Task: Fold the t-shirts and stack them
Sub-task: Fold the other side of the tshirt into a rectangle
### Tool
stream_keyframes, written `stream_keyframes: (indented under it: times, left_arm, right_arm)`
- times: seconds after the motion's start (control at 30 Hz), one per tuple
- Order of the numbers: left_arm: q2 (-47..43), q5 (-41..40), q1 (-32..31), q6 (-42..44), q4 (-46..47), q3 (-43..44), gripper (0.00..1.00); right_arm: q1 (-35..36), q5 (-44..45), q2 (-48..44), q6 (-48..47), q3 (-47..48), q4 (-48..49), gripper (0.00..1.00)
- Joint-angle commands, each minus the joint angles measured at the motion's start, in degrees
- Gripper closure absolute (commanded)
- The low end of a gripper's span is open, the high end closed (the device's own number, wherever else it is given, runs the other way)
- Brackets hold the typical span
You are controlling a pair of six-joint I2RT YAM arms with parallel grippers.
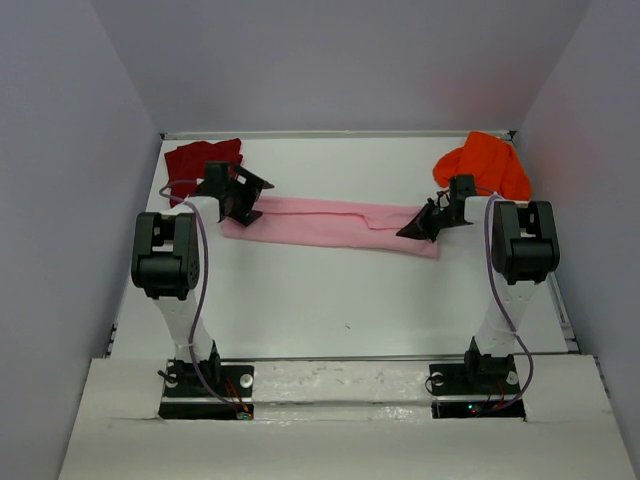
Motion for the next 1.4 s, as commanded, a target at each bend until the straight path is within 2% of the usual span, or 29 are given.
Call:
stream_keyframes:
  times: [0.0, 0.37, 0.57, 0.83, 1.13, 1.37]
  left_arm:
    - [0.8, -1.4, -0.5, 2.4, -1.9, 5.4, 0.01]
    - [4.2, -2.9, -0.6, 4.2, -2.5, 9.4, 0.01]
    - [8.1, -3.7, -0.7, 5.9, -2.3, 15.9, 0.01]
    - [9.9, -3.8, -0.8, 6.4, -1.7, 20.2, 0.01]
    - [10.7, -2.5, -0.8, 7.2, -1.1, 22.6, 0.01]
    - [12.8, 1.5, -0.7, 12.6, 1.3, 27.6, 0.01]
  right_arm:
    - [0.2, 5.0, 0.5, -2.2, -1.0, -1.6, 1.0]
    - [0.2, 4.9, 0.1, -2.3, -1.1, -1.6, 1.0]
    - [0.2, 4.8, -0.2, -2.3, -1.6, -1.6, 1.0]
    - [0.2, 4.9, -0.6, -2.5, -2.3, -1.6, 1.0]
    - [0.2, 4.8, -0.6, -2.6, -2.6, -1.6, 1.0]
    - [0.2, 4.5, -0.8, -2.6, -2.5, -1.6, 1.0]
